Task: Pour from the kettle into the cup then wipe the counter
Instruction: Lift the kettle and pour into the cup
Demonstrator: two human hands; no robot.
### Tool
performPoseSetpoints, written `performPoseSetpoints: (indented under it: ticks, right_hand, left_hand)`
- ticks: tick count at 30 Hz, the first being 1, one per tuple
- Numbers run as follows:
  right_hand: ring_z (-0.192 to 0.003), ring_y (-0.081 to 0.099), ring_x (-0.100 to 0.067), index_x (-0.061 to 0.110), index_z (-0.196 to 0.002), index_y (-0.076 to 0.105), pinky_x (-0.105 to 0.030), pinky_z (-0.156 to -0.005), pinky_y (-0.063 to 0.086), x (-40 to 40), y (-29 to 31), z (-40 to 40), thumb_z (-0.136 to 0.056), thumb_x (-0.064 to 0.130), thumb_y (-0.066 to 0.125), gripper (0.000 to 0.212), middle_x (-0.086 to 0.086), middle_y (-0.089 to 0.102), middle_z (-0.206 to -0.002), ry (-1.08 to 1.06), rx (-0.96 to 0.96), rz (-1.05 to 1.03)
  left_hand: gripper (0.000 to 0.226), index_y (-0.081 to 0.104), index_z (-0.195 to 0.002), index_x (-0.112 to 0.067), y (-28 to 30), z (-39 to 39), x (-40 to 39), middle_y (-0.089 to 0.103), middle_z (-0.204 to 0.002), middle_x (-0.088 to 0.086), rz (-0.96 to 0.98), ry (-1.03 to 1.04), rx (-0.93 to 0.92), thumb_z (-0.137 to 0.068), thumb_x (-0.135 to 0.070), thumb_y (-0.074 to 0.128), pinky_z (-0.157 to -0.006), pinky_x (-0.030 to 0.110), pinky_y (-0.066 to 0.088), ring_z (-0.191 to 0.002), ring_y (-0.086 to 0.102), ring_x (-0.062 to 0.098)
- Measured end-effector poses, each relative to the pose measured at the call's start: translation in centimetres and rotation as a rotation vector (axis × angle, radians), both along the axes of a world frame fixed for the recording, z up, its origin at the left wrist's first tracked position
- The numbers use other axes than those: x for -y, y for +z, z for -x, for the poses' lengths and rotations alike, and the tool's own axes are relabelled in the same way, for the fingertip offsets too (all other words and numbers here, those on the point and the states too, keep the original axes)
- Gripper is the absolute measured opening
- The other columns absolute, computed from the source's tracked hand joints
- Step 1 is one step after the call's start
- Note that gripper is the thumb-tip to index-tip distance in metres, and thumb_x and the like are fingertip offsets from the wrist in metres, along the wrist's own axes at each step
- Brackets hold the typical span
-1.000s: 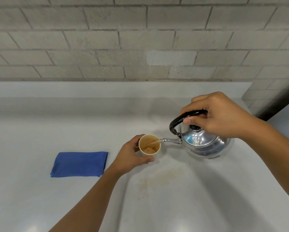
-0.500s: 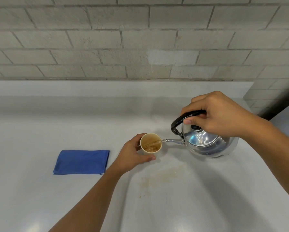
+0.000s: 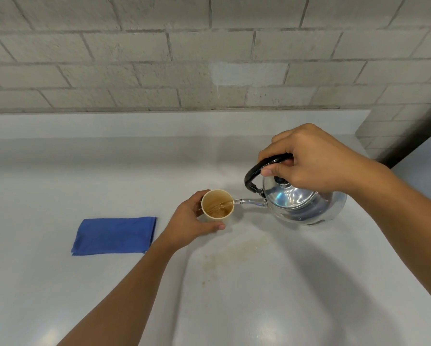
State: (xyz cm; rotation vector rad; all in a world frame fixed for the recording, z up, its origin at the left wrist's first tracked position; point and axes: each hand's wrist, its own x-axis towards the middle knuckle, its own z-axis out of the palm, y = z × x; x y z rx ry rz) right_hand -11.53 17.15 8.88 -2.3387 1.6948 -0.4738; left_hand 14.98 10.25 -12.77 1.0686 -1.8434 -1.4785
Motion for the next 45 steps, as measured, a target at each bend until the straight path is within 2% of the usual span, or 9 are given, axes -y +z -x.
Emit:
performPoseSetpoints:
  ticks: [16,22,28,34,39,45]
  right_hand:
    - [-0.065,0.052,0.0,0.033,-0.094,0.079,-0.03,-0.059,0.044,0.2,1.3,-0.6,-0.087,0.035,0.073,0.01,0.016,0.055,-0.065,0.017,-0.079,0.018]
    - [-0.07,0.052,0.006,0.034,-0.093,0.078,-0.025,-0.057,0.035,0.3,1.4,-0.6,-0.087,0.036,0.073,0.009,0.02,0.052,-0.063,0.02,-0.093,0.019]
    - [-0.07,0.05,0.009,0.035,-0.092,0.078,-0.025,-0.057,0.034,0.4,1.5,-0.8,-0.087,0.036,0.072,0.008,0.021,0.05,-0.061,0.028,-0.115,0.012]
    - [-0.064,0.048,0.002,0.035,-0.092,0.077,-0.028,-0.057,0.036,0.6,1.7,-1.0,-0.087,0.038,0.07,0.009,0.018,0.052,-0.063,0.036,-0.147,0.007]
    - [-0.067,0.049,0.006,0.036,-0.091,0.077,-0.024,-0.057,0.033,0.8,1.7,-0.9,-0.087,0.038,0.07,0.008,0.021,0.051,-0.062,0.042,-0.156,0.013]
    - [-0.067,0.054,-0.001,0.034,-0.092,0.078,-0.032,-0.06,0.046,0.5,1.3,-0.3,-0.085,0.037,0.073,0.009,0.016,0.059,-0.067,0.005,-0.068,0.009]
  left_hand:
    - [0.081,0.062,-0.133,-0.038,0.0,-0.1,-0.1,0.072,-0.127,-0.014,0.011,-0.007,-0.003,-0.063,-0.025,0.102,-0.094,0.018,0.056,-0.12,0.068,0.011]
    - [0.082,0.061,-0.133,-0.039,0.0,-0.1,-0.1,0.071,-0.127,-0.015,0.016,-0.003,0.002,-0.062,-0.029,0.102,-0.096,0.02,0.056,-0.12,0.068,0.01]
    - [0.082,0.062,-0.132,-0.041,0.0,0.0,-0.1,0.071,-0.128,-0.014,0.016,0.0,0.003,-0.062,-0.031,0.102,-0.096,0.021,0.056,-0.121,0.068,0.011]
    - [0.082,0.062,-0.131,-0.041,0.1,-0.1,-0.1,0.072,-0.127,-0.016,0.015,0.01,0.011,-0.062,-0.029,0.102,-0.093,0.017,0.055,-0.12,0.068,0.009]
    - [0.082,0.062,-0.133,-0.037,0.1,0.0,-0.1,0.072,-0.126,-0.015,0.008,0.011,0.015,-0.063,-0.025,0.102,-0.093,0.016,0.055,-0.12,0.068,0.01]
    - [0.085,0.061,-0.136,-0.034,0.0,0.0,-0.1,0.072,-0.127,-0.015,0.004,0.011,0.027,-0.062,-0.026,0.102,-0.094,0.018,0.056,-0.12,0.068,0.01]
